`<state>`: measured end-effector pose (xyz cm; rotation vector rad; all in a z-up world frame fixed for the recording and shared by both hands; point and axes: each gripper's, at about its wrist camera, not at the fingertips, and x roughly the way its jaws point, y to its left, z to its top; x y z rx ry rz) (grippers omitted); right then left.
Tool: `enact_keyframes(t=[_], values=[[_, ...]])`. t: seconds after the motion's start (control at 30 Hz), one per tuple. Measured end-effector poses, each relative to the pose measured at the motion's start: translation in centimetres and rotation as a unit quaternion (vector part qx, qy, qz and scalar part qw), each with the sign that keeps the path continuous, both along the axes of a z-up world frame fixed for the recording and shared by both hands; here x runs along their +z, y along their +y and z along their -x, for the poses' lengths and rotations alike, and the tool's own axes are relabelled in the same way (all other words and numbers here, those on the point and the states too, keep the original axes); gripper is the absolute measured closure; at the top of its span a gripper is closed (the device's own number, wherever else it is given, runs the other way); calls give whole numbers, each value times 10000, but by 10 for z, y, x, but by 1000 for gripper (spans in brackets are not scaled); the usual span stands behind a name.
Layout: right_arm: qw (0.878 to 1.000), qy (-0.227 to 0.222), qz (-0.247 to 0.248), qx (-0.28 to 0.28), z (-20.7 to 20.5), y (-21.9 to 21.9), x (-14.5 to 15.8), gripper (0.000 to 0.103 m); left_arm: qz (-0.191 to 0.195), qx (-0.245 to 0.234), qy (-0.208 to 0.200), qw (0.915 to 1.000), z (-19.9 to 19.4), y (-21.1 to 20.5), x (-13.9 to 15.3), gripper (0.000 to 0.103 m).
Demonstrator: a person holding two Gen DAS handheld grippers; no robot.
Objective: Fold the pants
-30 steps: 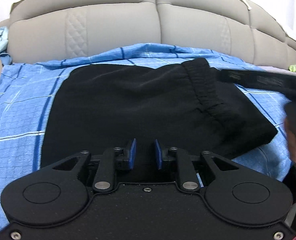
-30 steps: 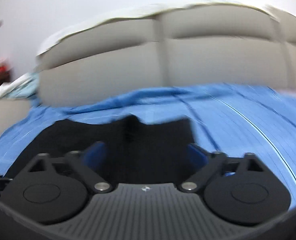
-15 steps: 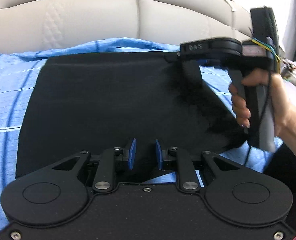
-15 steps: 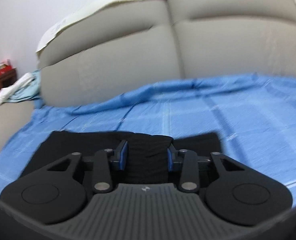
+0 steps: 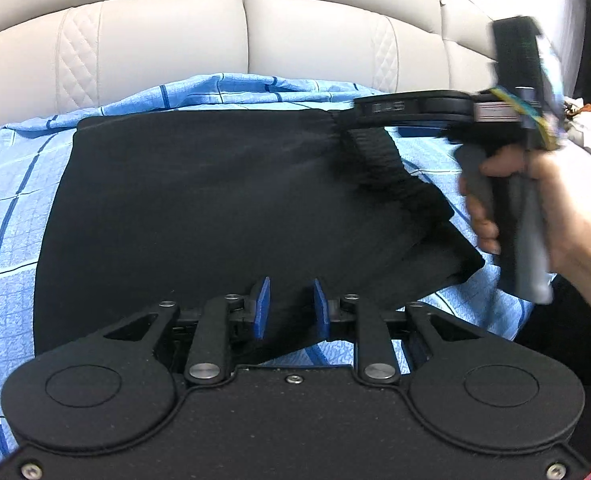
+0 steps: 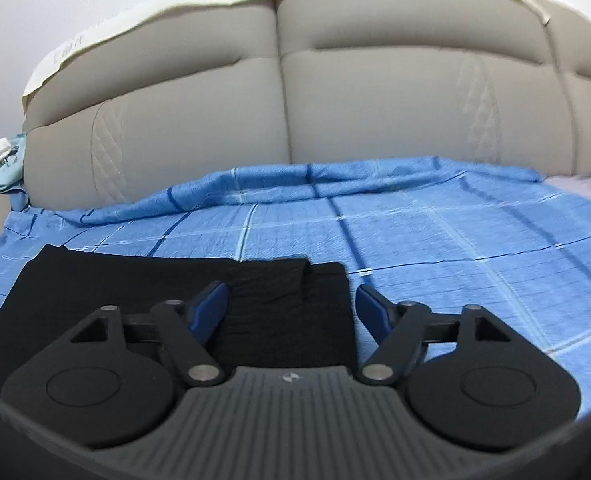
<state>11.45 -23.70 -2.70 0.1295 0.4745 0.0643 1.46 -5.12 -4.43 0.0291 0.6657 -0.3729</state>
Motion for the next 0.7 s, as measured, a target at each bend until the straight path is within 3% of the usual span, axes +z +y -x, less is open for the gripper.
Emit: enact_keyframes(t=[0.23, 0.33, 0.47, 0.7], values=[[9996, 138, 27, -238, 63, 1, -8, 17, -208, 5, -65, 9998, 4, -10, 0, 71], [9990, 418, 1, -172, 79, 4, -20, 32, -264, 28, -76, 9996, 6, -12, -1, 69], [9984, 513, -224, -81, 89, 2, -28, 42, -303, 118, -54, 9995, 8, -13, 0, 65], [9971, 700, -290, -25, 100, 0, -31, 45, -314, 328, -54, 9990, 17, 0, 8, 59]])
